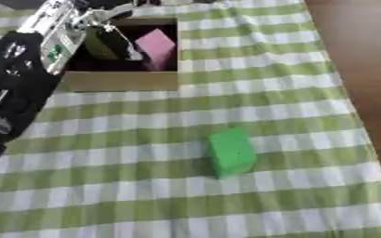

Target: Pick up objects on the table and place them in the box.

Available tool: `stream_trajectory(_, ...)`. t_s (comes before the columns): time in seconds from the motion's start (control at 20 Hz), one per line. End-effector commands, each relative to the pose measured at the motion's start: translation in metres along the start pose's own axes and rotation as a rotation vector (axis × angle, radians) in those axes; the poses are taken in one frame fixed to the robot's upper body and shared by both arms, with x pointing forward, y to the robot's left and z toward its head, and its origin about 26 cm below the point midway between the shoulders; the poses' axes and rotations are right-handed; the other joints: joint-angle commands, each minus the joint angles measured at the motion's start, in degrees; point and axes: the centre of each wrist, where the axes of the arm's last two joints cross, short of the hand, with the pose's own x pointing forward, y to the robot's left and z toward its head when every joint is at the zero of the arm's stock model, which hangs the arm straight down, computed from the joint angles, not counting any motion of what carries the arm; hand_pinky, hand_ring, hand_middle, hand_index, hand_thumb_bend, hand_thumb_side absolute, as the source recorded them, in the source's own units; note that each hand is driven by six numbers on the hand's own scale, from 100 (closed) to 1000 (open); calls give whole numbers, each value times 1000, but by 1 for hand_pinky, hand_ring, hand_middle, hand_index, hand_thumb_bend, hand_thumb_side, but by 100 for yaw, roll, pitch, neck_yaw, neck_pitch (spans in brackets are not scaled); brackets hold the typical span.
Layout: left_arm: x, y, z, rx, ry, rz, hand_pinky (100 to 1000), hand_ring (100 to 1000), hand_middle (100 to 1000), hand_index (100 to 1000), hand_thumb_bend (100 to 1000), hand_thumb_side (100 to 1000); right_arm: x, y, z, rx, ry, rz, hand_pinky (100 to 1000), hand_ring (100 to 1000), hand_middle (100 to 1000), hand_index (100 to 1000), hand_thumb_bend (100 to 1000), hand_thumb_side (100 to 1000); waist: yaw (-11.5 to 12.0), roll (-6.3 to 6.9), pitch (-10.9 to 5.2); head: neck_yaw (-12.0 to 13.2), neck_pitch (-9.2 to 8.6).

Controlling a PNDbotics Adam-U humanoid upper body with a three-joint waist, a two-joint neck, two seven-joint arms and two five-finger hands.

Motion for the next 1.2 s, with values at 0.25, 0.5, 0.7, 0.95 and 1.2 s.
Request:
stream_trajectory(0.25,9,48,19,164,-75,53,889,897,847,934,365,178,6,-6,1,-13,-9,22,995,813,586,845,100,588,57,7,-183,-183,103)
stream_trajectory(0.5,26,75,45,209,-200,70,875,881,835,932,308,190,8,-7,0,-15,-15,22,992,816,590,847,100,582,122,-6,-333,-314,198)
stream_trajectory(0.7,26,88,85,299,-256,102,871,874,834,939,141,197,16,-13,-6,-8,-60,67,982,822,598,848,100,562,210,-20,-454,-471,298)
stream_trajectory(0.95,17,92,160,577,-245,250,858,870,845,939,100,239,34,-24,-18,12,-180,167,967,833,615,851,100,546,309,-60,-528,-599,373)
stream_trajectory(1.2,12,69,205,777,-198,416,831,857,843,939,100,351,52,-30,-29,61,-292,269,948,846,639,854,100,531,364,-155,-532,-677,386)
